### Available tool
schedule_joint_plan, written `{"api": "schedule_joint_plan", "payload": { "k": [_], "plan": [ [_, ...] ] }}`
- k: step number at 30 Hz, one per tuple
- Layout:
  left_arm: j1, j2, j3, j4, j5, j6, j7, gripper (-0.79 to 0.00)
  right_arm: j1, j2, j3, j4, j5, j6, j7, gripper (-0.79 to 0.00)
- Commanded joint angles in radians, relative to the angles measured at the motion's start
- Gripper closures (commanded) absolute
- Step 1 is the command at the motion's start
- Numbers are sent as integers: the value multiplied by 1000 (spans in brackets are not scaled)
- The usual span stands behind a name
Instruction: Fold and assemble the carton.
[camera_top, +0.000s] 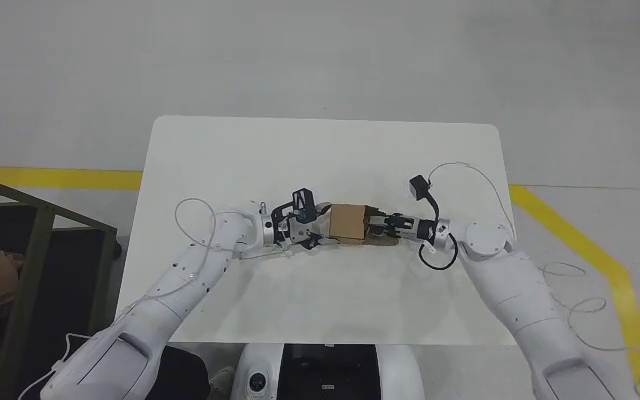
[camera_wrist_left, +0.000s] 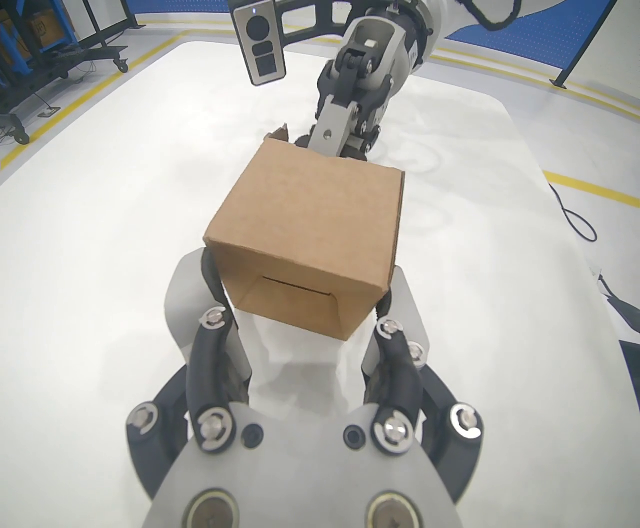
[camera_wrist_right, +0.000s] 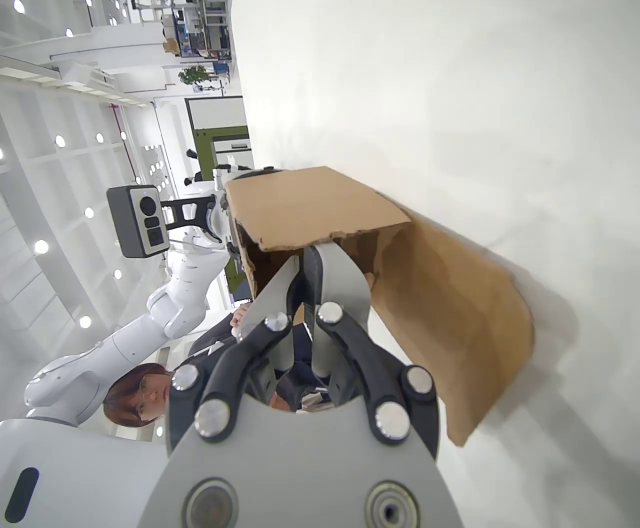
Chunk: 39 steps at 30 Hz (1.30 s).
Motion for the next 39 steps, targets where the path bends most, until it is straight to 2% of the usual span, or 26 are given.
{"api": "schedule_joint_plan", "payload": {
  "k": [1, 3, 4, 6, 18, 32, 34, 39],
  "plan": [
    [0, 0, -1, 2, -1, 0, 2, -576, -28, 13, 41, -40, -9, 6, -24, 0],
    [0, 1, -2, 4, 0, -2, 3, -597, -64, 28, 81, -91, -25, 18, -43, 0],
    [-1, 1, -4, 5, 2, 0, 4, -634, -81, 33, 97, -119, -34, 28, -50, 0],
    [-1, 2, -9, 9, 1, 3, 7, -785, -110, 43, 123, -165, -48, 50, -64, 0],
    [-29, -10, 9, 7, -22, -10, 3, -785, -151, 59, 175, -260, -77, 102, -110, 0],
    [-82, -37, 61, 53, -35, -32, -17, -785, -122, 52, 157, -217, -94, 115, -176, 0],
    [-84, -39, 65, 59, -33, -30, -17, -736, -113, 48, 148, -202, -97, 119, -198, 0],
    [-87, -42, 71, 67, -28, -27, -15, -733, -82, 31, 104, -146, -88, 102, -249, 0]
  ]
}}
